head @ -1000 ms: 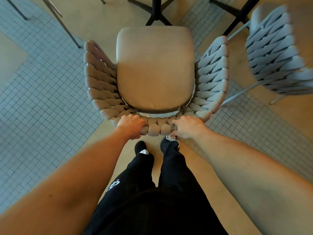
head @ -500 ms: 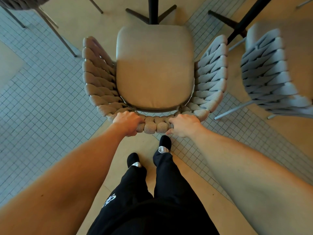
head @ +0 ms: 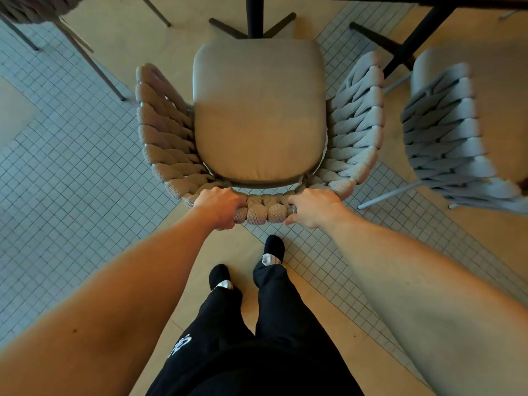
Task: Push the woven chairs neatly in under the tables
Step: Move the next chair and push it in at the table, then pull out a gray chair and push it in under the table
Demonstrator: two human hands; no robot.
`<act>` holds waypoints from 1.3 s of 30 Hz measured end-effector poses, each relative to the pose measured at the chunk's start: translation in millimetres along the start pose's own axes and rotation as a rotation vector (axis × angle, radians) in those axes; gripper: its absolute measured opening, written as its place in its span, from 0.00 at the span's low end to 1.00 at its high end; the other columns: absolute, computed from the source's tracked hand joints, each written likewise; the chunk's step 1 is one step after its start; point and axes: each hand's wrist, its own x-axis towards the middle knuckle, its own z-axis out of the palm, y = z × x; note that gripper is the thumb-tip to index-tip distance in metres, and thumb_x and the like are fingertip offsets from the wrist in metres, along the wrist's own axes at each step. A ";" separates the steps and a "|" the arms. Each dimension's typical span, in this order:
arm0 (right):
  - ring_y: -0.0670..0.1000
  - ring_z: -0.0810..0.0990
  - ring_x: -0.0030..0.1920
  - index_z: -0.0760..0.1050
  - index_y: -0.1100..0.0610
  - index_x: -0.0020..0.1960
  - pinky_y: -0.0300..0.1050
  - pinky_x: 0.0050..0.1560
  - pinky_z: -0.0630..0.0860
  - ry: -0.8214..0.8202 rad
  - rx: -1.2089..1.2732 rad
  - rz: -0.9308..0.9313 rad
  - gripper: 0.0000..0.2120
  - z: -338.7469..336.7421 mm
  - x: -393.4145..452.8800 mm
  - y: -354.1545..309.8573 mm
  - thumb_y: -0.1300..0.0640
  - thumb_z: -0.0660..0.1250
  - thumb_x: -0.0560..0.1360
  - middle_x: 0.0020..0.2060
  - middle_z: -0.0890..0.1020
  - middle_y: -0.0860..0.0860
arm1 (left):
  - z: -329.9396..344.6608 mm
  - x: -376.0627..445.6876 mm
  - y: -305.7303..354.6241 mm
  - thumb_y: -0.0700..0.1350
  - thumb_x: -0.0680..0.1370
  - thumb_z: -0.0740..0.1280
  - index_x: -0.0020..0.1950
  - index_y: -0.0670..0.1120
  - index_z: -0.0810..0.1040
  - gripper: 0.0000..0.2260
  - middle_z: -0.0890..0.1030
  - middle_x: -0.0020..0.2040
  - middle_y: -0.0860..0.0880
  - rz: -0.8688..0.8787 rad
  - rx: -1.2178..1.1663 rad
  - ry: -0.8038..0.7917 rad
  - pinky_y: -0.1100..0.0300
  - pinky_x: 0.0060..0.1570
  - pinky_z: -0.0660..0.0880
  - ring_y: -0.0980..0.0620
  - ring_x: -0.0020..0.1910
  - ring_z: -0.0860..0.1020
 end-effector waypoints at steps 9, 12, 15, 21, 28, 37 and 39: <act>0.60 0.75 0.66 0.70 0.48 0.70 0.64 0.67 0.69 -0.011 0.040 -0.007 0.29 1.5 -0.7 0.8 0.32 0.65 0.76 0.63 0.79 0.54 | 15.2 1.2 -2.3 0.55 0.77 0.70 0.74 0.61 0.65 0.27 0.78 0.65 0.53 -0.018 -0.106 -0.008 0.39 0.67 0.66 0.46 0.64 0.75; 0.60 0.73 0.68 0.70 0.49 0.71 0.63 0.68 0.67 0.008 0.072 -0.021 0.33 -2.7 -1.6 0.6 0.29 0.65 0.75 0.65 0.78 0.55 | 12.7 -5.0 -1.9 0.61 0.77 0.68 0.78 0.58 0.62 0.31 0.74 0.71 0.51 -0.033 -0.137 -0.011 0.37 0.71 0.62 0.45 0.70 0.72; 0.60 0.73 0.68 0.69 0.50 0.71 0.63 0.68 0.67 0.041 0.100 -0.050 0.34 -8.5 -2.3 -1.1 0.29 0.65 0.74 0.66 0.77 0.54 | 7.1 -8.9 -1.7 0.64 0.77 0.65 0.79 0.57 0.62 0.32 0.74 0.72 0.50 -0.074 -0.183 0.013 0.39 0.71 0.63 0.44 0.71 0.71; 0.59 0.70 0.71 0.67 0.51 0.73 0.65 0.69 0.66 0.075 0.135 -0.080 0.37 -19.7 -10.7 -5.0 0.29 0.65 0.73 0.69 0.74 0.53 | -4.2 -21.3 -1.1 0.62 0.76 0.63 0.77 0.56 0.65 0.30 0.76 0.69 0.47 -0.138 -0.283 0.087 0.43 0.65 0.68 0.42 0.69 0.71; 0.59 0.65 0.74 0.65 0.52 0.76 0.67 0.71 0.63 0.133 0.097 -0.155 0.39 -41.2 -18.3 -27.8 0.30 0.66 0.74 0.73 0.69 0.53 | -11.6 -49.2 -7.6 0.65 0.78 0.59 0.76 0.54 0.67 0.29 0.75 0.70 0.48 -0.233 -0.387 0.141 0.42 0.66 0.71 0.42 0.71 0.69; 0.60 0.61 0.77 0.63 0.52 0.78 0.67 0.74 0.61 0.108 -0.048 -0.276 0.40 -79.5 -9.0 -101.4 0.29 0.64 0.75 0.77 0.65 0.54 | -1.4 -93.5 -58.9 0.66 0.78 0.59 0.73 0.55 0.70 0.27 0.73 0.72 0.49 -0.326 -0.555 0.235 0.43 0.63 0.73 0.43 0.71 0.69; 0.60 0.61 0.77 0.62 0.52 0.78 0.67 0.73 0.61 0.105 -0.067 -0.300 0.41 -86.1 -2.6 -124.6 0.29 0.64 0.74 0.77 0.64 0.54 | 4.2 -102.0 -77.8 0.67 0.78 0.59 0.74 0.56 0.70 0.27 0.75 0.70 0.50 -0.342 -0.574 0.242 0.45 0.60 0.73 0.44 0.69 0.70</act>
